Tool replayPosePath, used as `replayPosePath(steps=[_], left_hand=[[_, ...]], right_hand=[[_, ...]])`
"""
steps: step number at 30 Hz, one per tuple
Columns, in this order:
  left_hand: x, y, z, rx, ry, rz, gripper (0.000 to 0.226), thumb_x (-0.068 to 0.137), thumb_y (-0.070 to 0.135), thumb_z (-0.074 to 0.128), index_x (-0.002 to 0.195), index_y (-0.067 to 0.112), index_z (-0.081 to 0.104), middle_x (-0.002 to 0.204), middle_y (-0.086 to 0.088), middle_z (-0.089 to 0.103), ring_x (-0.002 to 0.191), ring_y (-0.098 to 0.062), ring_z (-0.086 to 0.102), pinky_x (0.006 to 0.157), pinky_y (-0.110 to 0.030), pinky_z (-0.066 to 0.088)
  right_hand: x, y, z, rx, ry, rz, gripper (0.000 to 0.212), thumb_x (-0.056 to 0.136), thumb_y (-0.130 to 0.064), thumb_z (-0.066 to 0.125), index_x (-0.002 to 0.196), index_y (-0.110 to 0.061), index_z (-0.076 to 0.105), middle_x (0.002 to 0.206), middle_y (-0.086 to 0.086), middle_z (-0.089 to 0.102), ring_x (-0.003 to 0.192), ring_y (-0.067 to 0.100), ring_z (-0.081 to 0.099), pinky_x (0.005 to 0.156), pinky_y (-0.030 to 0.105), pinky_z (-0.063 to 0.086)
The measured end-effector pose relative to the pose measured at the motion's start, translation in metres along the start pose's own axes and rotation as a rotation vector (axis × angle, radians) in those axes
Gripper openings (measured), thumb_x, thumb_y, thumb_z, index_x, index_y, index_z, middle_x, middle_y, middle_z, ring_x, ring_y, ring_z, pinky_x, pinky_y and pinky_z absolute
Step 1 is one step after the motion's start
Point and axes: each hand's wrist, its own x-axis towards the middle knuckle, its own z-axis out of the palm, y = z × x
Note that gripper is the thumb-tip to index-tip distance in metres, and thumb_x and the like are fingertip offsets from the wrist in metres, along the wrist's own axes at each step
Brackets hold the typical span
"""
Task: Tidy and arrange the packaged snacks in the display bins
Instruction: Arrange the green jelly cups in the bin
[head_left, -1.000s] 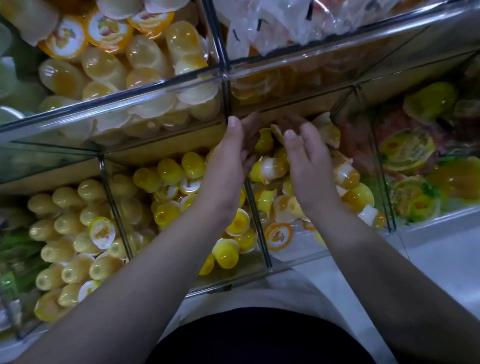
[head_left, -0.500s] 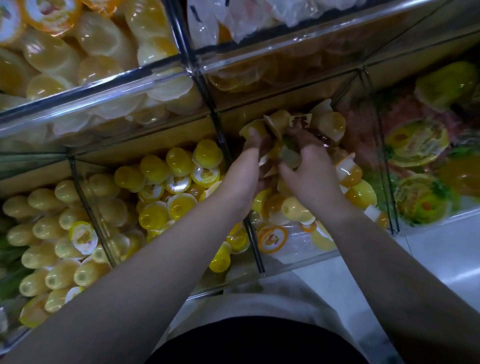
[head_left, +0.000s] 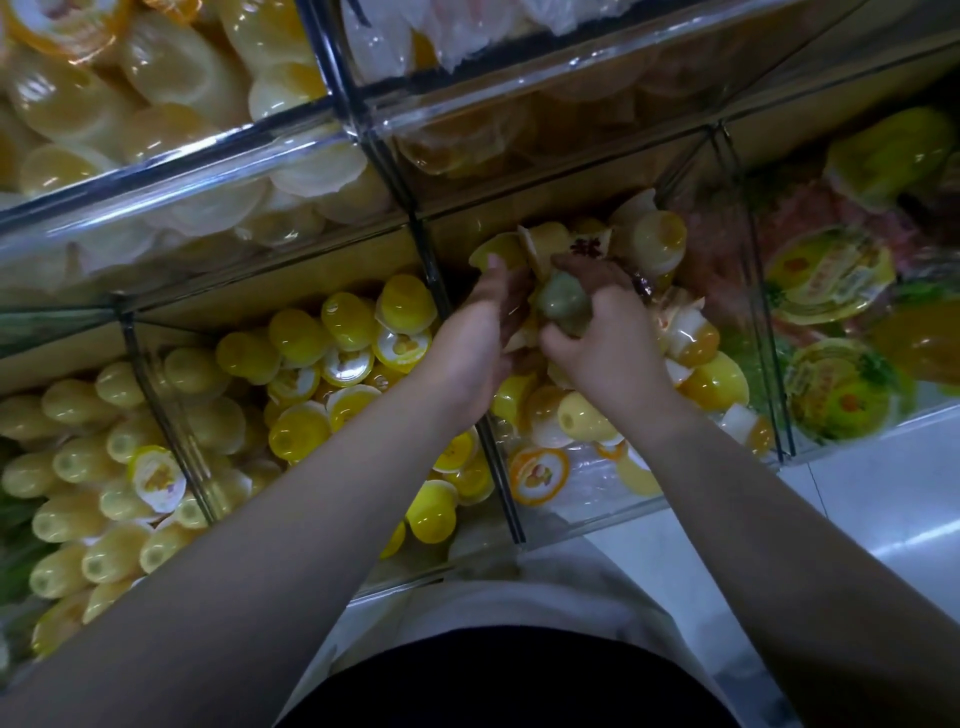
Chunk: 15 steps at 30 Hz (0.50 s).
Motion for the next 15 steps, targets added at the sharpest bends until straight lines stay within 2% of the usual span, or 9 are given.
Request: replayPosePath(steps=[2,4,5,8,12,14,15], left_hand=[[-0.005,-0.001,-0.004,-0.008,-0.014,0.019,0.039,0.104,0.046,0.020,0.126,0.029,0.048,0.120,0.014,0.058,0.101,0.003,0.057,0.056,-0.013,0.051],[-0.009,-0.003,-0.010,-0.018,-0.010,0.040,0.032,0.106,0.038,0.026,0.117,0.027,0.054,0.109,0.016,0.063,0.096,0.001,0.059,0.058,-0.015,0.053],[-0.011,-0.003,-0.012,-0.023,-0.008,0.051,0.030,0.106,0.032,0.029,0.117,0.025,0.056,0.111,0.012,0.065,0.098,-0.003,0.061,0.061,-0.017,0.054],[-0.020,-0.002,-0.021,-0.055,-0.015,0.074,0.033,0.103,0.019,0.036,0.130,0.016,0.056,0.116,-0.002,0.065,0.095,-0.013,0.064,0.065,-0.022,0.055],[-0.035,0.000,-0.036,-0.095,-0.041,0.149,0.027,0.101,0.013,0.037,0.119,0.015,0.058,0.099,-0.003,0.067,0.080,-0.012,0.065,0.073,-0.026,0.052],[-0.044,0.001,-0.047,-0.067,-0.051,0.211,0.025,0.100,0.010,0.040,0.116,0.015,0.060,0.096,-0.001,0.070,0.082,-0.011,0.066,0.082,-0.027,0.049],[-0.049,0.001,-0.052,-0.067,-0.053,0.238,0.025,0.100,0.008,0.041,0.114,0.013,0.061,0.095,-0.001,0.071,0.082,-0.010,0.067,0.084,-0.027,0.050]], right_hand=[[-0.005,-0.005,-0.002,0.131,0.011,0.065,0.049,0.079,-0.016,0.070,0.126,-0.019,0.059,0.127,0.005,0.055,0.110,0.010,0.050,0.086,0.002,0.034],[-0.011,-0.012,-0.003,0.192,0.019,0.091,0.037,0.082,-0.021,0.069,0.119,-0.024,0.063,0.123,0.000,0.057,0.104,0.003,0.050,0.081,-0.004,0.032],[-0.013,-0.016,-0.004,0.214,0.017,0.090,0.033,0.083,-0.022,0.069,0.115,-0.026,0.064,0.120,-0.001,0.058,0.103,0.002,0.050,0.080,-0.003,0.033],[-0.020,-0.032,-0.005,0.291,-0.009,0.057,0.027,0.083,-0.027,0.068,0.110,-0.027,0.065,0.117,-0.003,0.059,0.104,0.003,0.054,0.084,0.006,0.042],[-0.026,-0.050,-0.003,0.350,-0.015,0.014,0.037,0.077,-0.042,0.065,0.112,-0.029,0.064,0.117,0.000,0.061,0.109,0.011,0.059,0.094,0.037,0.051],[-0.030,-0.060,-0.002,0.350,-0.023,-0.027,0.038,0.078,-0.039,0.069,0.113,-0.028,0.063,0.116,-0.004,0.060,0.111,0.009,0.058,0.096,0.039,0.050],[-0.032,-0.064,-0.001,0.344,-0.031,-0.054,0.038,0.078,-0.034,0.073,0.115,-0.027,0.063,0.114,-0.009,0.058,0.110,0.006,0.057,0.098,0.035,0.049]])
